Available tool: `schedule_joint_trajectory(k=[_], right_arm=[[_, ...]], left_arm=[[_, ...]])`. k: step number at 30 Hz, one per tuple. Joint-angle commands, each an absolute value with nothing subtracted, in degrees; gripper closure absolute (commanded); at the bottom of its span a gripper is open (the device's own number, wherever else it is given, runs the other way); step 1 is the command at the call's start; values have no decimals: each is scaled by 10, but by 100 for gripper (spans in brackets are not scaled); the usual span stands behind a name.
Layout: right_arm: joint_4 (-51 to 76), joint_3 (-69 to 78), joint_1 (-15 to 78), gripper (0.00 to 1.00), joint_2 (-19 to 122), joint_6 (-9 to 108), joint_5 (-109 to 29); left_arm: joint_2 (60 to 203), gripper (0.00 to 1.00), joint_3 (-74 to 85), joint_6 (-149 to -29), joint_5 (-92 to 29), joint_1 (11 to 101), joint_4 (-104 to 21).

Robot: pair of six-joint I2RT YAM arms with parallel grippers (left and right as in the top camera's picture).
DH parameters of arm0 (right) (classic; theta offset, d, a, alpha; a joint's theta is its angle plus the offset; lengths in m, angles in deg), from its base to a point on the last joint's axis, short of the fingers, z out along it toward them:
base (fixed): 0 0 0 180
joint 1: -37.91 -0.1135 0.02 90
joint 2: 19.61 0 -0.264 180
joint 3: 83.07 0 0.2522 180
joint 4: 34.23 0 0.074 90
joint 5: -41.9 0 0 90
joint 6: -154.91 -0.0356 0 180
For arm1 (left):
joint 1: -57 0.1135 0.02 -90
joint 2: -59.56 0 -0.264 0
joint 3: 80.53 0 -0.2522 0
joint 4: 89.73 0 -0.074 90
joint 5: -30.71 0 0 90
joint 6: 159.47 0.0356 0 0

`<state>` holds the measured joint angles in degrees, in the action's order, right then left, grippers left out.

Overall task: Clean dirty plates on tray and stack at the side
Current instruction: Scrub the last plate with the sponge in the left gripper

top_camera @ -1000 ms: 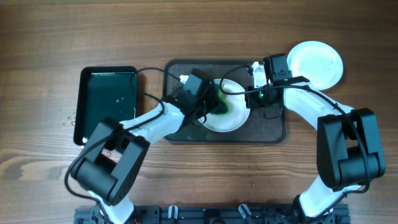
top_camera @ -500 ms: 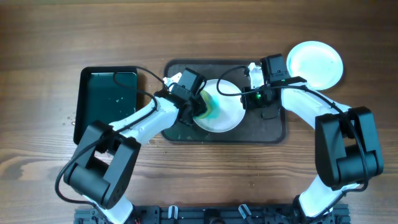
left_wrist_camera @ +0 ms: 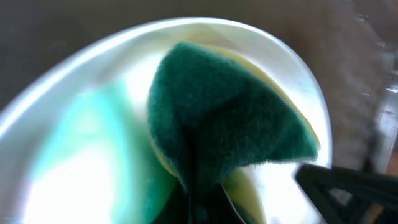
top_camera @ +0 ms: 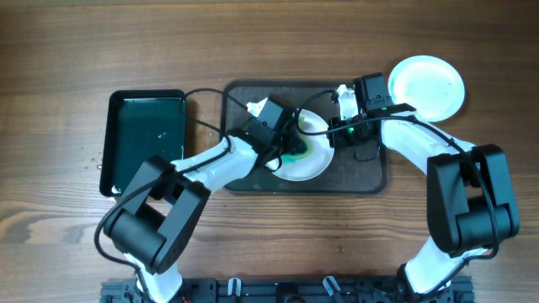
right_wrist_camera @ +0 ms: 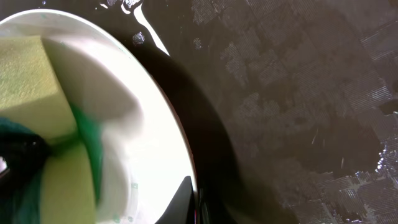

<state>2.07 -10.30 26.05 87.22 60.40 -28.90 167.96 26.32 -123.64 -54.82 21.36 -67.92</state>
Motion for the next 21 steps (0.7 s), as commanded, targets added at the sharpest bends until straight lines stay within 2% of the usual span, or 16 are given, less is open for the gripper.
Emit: schedule_joint_trajectory(k=[1, 3, 7, 16, 21], right_arm=[[26, -106, 265, 96, 888, 603, -312], [29, -106, 264, 96, 888, 603, -312], [31, -105, 265, 96, 888, 605, -312], [25, -104, 264, 96, 842, 621, -326], [24, -100, 264, 96, 789, 672, -354]], left_arm=[[1699, 96, 263, -1212, -707, 218, -624], [1692, 96, 262, -1158, -748, 224, -615], [1643, 96, 262, -1101, -755, 239, -606], [1453, 96, 262, -1102, -808, 272, -526], [1403, 96, 262, -1102, -815, 358, -415]])
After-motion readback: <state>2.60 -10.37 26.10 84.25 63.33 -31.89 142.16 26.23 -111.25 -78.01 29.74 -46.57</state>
